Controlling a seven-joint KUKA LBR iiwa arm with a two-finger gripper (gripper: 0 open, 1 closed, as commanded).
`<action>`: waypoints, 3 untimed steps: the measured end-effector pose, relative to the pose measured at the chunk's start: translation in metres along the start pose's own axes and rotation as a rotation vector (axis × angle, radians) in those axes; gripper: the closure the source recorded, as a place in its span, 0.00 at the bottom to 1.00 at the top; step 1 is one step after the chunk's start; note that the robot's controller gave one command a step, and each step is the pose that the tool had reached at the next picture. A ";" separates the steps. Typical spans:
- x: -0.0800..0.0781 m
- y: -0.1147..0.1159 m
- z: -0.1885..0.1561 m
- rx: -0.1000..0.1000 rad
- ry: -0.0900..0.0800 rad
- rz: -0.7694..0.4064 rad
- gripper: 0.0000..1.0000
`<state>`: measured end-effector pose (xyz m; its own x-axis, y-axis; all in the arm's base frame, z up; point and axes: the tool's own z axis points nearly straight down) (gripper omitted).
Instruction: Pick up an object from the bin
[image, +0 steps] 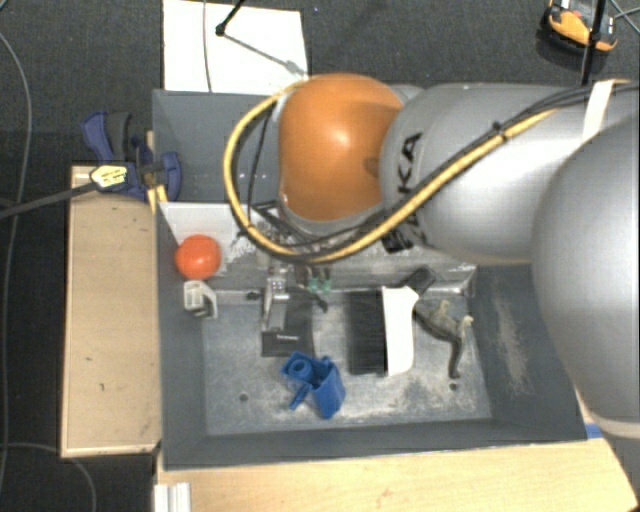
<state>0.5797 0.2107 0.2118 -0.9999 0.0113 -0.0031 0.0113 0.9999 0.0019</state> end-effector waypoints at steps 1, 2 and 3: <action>0.000 0.000 0.000 0.000 0.000 0.001 0.00; 0.008 -0.039 0.055 -0.003 -0.006 0.024 0.00; 0.045 -0.078 0.079 0.000 0.002 0.026 0.00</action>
Offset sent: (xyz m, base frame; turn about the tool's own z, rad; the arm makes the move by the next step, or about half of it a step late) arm -0.0126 -0.0534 -0.0760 0.0363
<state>0.5343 0.1333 0.1327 -0.9993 0.0375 -0.0006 0.0375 0.9993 0.0015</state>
